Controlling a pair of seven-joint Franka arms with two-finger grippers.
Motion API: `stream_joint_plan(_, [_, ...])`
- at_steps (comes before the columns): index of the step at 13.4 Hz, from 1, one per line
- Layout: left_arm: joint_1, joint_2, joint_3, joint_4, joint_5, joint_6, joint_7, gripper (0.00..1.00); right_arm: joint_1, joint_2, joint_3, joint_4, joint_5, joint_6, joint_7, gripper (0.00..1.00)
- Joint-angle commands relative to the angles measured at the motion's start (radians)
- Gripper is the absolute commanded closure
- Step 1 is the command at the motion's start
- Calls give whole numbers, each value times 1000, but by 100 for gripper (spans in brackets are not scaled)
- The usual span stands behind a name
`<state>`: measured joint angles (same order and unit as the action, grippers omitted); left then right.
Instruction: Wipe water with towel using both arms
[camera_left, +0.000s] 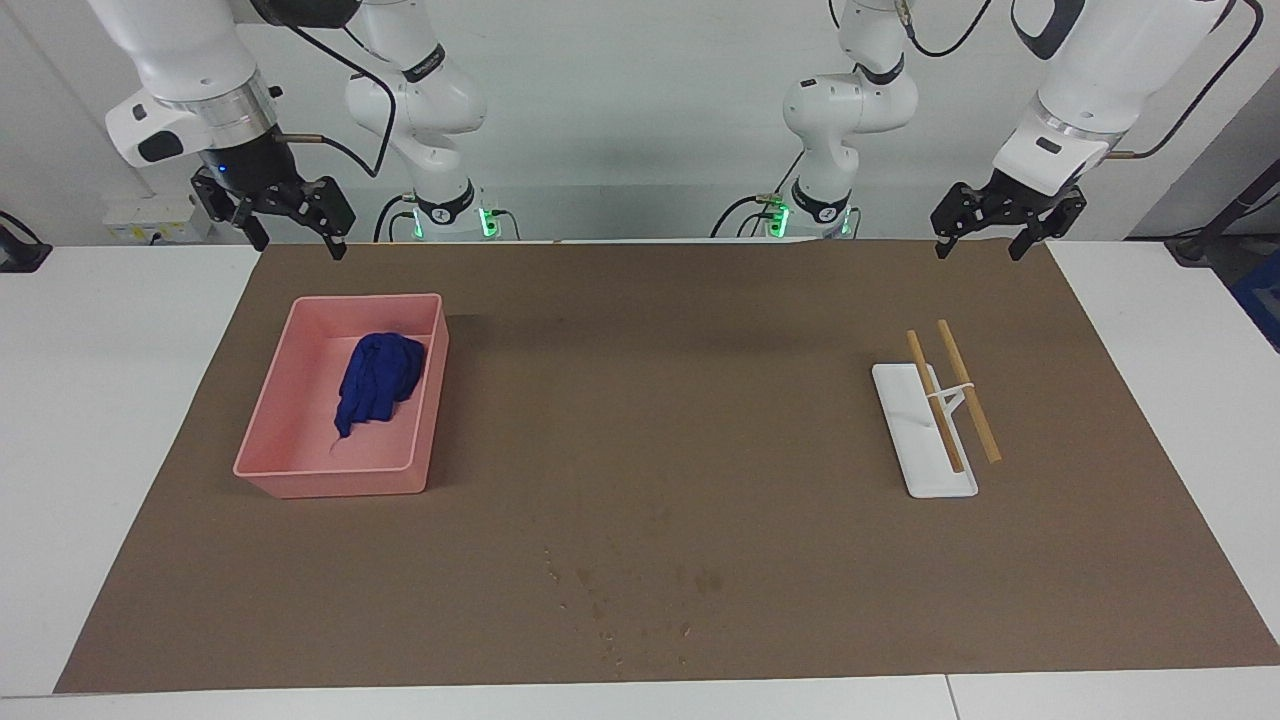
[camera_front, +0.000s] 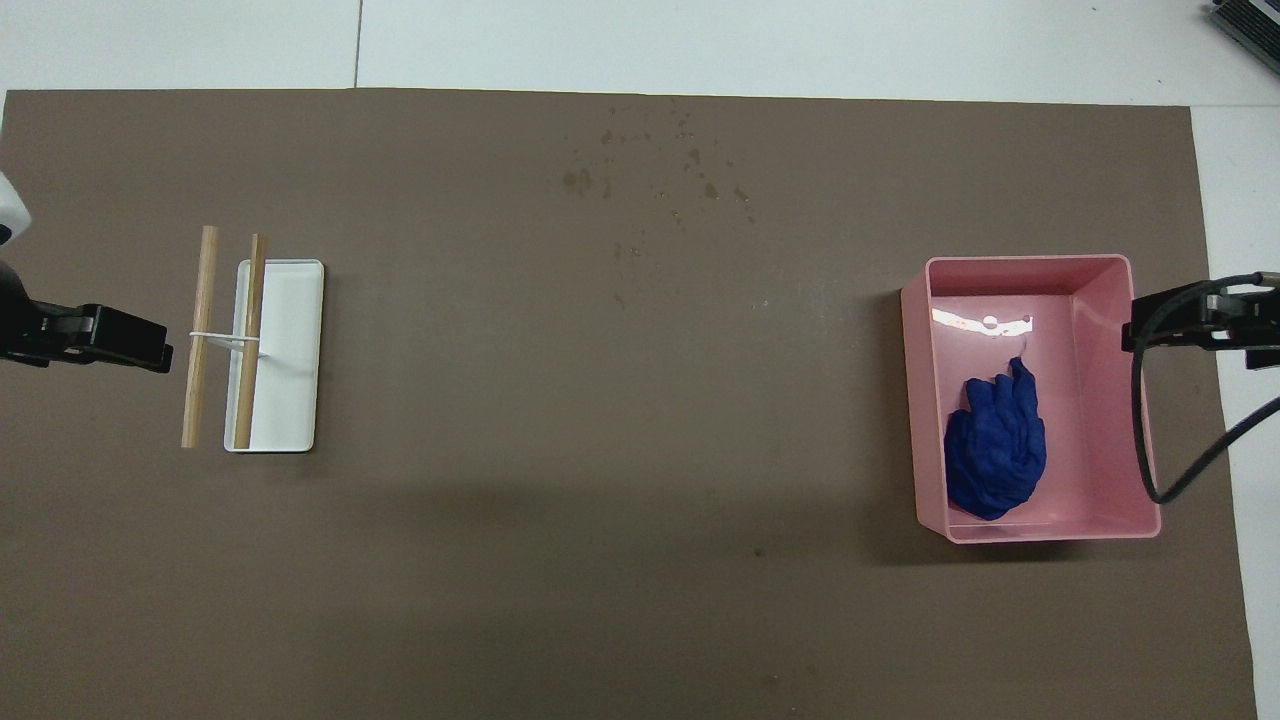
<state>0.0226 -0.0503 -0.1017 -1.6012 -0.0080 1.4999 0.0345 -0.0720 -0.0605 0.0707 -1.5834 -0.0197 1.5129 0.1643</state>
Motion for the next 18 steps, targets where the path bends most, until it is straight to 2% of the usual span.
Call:
stream_joint_plan(1, [7,-28,-3,-31,-7,16,-8,0,-8,-13,7,-18,18,-13,-28,0])
stream_joint_plan(18, [7,-28,-3,-31,-7,16,-8,0,-8,-21,17,-32,18,-5,-69,0])
